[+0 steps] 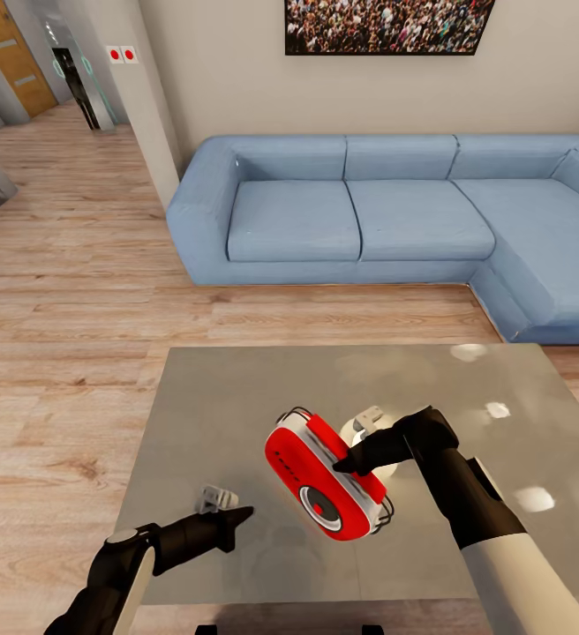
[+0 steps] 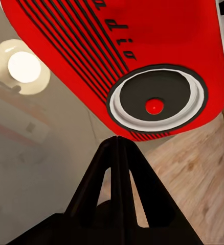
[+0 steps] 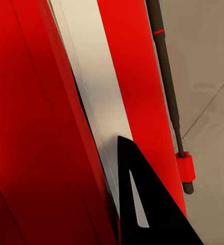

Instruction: Turn on the radio receiver that's on the table in the living room.

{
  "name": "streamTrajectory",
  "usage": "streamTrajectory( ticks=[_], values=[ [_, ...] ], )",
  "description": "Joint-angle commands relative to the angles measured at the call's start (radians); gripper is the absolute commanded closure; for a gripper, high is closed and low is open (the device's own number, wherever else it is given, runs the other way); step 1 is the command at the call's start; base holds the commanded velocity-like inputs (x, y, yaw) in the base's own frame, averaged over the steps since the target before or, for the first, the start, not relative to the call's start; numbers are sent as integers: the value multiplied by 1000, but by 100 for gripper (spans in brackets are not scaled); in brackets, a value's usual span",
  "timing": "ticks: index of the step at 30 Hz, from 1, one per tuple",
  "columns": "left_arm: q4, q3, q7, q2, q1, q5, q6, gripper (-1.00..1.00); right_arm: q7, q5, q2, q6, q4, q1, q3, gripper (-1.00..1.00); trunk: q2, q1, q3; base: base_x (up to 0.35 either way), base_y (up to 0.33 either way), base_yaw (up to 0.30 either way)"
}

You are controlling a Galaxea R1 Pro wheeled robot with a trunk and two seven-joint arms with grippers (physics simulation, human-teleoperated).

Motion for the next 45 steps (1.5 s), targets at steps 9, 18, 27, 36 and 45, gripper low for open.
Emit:
streamTrajectory(
  ticks=[9,18,27,36,45],
  values=[
    [0,0,-40,-3,0,0,0,100,0,-4,2,4,0,0,1,100,0,0,0,0,0,0],
    [-1,-2,-42,-7,0,0,1,100,-1,-3,3,4,0,0,2,100,0,0,0,0,0,0],
    [-2,-2,-83,-10,0,1,-2,100,1,-5,7,5,0,1,2,100,0,0,0,0,0,0],
    [-12,-4,-92,-21,0,2,0,100,2,-6,14,6,0,1,4,100,0,0,0,0,0,0],
    [-11,-5,-81,-63,0,-1,-3,100,8,-15,18,6,-12,1,7,100,0,0,0,0,0,0]
  ],
)
